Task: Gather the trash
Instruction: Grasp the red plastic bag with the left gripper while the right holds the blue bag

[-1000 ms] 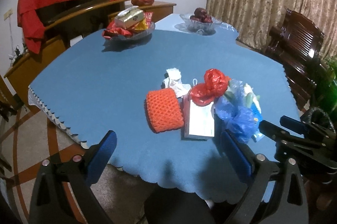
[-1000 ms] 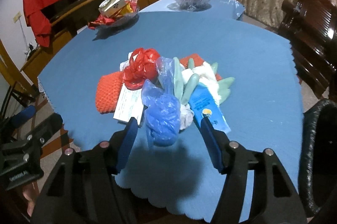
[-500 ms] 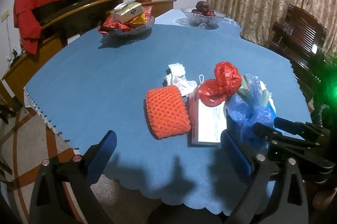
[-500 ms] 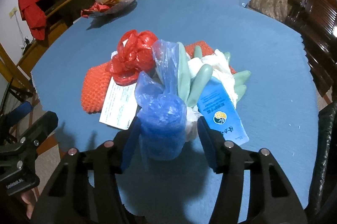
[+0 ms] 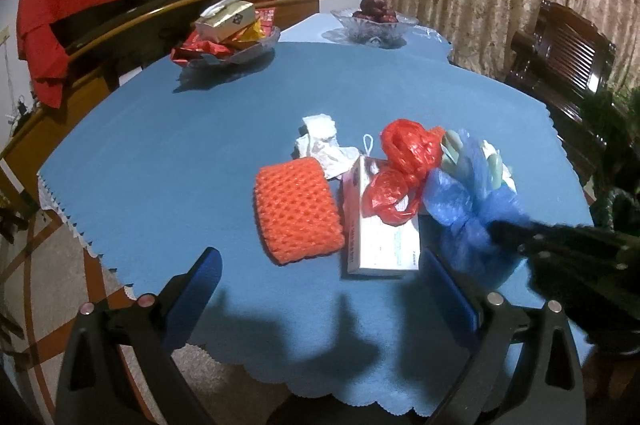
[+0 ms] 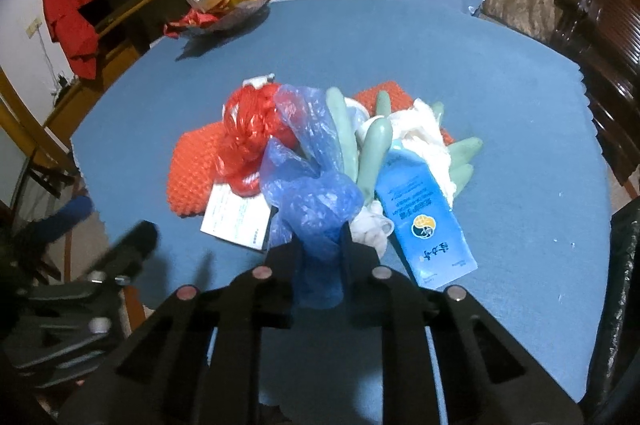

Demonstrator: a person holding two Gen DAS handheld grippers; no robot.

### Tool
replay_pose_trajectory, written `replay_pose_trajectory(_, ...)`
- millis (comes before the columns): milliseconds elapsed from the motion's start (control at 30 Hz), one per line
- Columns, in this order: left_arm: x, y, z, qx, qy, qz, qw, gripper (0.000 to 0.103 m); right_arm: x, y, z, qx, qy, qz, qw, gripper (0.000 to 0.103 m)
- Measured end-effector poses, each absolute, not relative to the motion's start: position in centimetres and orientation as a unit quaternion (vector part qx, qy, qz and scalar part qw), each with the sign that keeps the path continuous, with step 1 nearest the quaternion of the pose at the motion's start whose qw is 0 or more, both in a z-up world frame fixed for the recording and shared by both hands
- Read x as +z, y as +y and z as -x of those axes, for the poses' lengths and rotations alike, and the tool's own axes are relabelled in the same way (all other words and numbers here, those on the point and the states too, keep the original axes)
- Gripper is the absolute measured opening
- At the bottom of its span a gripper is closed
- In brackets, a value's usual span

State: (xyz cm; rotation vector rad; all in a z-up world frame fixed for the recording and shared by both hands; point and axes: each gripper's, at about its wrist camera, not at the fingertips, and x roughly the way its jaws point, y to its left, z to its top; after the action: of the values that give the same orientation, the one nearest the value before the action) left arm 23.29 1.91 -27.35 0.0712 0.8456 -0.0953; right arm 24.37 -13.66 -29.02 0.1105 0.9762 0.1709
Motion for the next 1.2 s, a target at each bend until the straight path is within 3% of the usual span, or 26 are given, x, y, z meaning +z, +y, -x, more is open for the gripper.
replay_pose_trajectory(633,-33.4,-3.3,-26.8,-0.079,0.473,-0.07,0.875,0.094,-25.4,-18.9,-22.4,0.047,0.419,-0.091,0.902,0.015)
replay_pose_trajectory(733,-34.8,-3.8,-27.6,-0.078,0.496,-0.084,0.861,0.081,-25.2,-19.3,-22.2,0.042,0.418,-0.095,0.903,0.015)
replay_pose_trajectory(800,-35.1,-3.7,-27.9,-0.083,0.506,-0.077,0.855,0.067,-25.2,-19.5,-22.2,0.039,0.417,-0.097,0.903,0.015)
replay_pose_trajectory(867,-34.7,-3.4,-27.7,-0.083,0.501,-0.069,0.859,0.068,-25.2,-19.8,-22.2,0.037,0.418,-0.099,0.902,0.015)
replay_pose_trajectory(967,-33.9,-2.9,-27.3,-0.082,0.495,-0.054,0.863,0.084,-25.4,-20.0,-22.0,0.035,0.42,-0.099,0.901,0.015)
replay_pose_trajectory(1200,-32.2,-4.0,-26.4,-0.09,0.471,-0.056,0.876,0.085,-25.4,-19.8,-22.0,0.039,0.419,-0.099,0.902,0.015)
